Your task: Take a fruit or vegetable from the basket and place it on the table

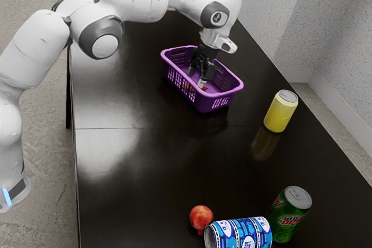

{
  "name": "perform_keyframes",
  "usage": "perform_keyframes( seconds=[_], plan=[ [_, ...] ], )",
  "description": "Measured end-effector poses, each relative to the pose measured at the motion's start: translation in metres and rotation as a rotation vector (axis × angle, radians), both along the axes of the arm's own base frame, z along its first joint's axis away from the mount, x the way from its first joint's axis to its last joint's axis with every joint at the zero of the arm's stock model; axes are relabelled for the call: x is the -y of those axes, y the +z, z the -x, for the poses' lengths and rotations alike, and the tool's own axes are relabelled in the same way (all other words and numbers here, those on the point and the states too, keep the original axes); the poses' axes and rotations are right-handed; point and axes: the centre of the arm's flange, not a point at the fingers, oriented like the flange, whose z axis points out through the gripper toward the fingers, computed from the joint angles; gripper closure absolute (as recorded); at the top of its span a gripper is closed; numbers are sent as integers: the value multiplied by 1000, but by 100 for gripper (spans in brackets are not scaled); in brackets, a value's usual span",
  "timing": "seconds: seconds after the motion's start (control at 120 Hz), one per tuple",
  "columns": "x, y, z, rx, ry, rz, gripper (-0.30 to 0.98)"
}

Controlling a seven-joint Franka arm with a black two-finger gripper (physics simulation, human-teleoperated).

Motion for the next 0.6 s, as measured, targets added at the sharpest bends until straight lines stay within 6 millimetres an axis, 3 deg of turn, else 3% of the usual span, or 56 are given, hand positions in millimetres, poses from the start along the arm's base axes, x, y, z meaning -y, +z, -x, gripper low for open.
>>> perform_keyframes(
  seconds=[0.475, 0.6],
  plan=[
    [2, -20, 2, -24, 39, -2, 1],
    [2, -28, 3, -33, 47, 4, 25]
  ],
)
